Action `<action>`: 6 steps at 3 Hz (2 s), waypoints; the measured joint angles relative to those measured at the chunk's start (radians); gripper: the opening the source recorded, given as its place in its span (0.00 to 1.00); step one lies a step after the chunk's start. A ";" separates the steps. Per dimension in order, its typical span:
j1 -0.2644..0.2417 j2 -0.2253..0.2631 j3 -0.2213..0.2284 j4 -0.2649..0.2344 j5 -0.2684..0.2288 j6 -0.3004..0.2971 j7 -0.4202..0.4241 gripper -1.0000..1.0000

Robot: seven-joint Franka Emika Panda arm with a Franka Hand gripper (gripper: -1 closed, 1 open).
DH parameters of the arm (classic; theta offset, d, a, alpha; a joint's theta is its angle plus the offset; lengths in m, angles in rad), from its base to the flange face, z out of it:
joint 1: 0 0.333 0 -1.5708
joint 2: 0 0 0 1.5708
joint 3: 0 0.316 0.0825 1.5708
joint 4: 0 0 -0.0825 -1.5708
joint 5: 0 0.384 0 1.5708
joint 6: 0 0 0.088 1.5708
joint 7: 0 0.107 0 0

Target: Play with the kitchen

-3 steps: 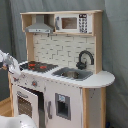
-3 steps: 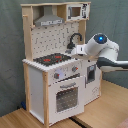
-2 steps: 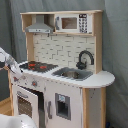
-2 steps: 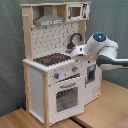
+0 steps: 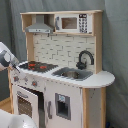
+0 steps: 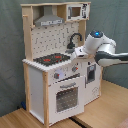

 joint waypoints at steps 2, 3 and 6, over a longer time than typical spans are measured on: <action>-0.002 0.133 0.002 -0.057 0.001 -0.008 -0.164 1.00; -0.003 0.204 0.005 -0.071 0.001 -0.014 -0.235 1.00; -0.173 0.259 0.149 -0.065 -0.001 0.051 -0.331 1.00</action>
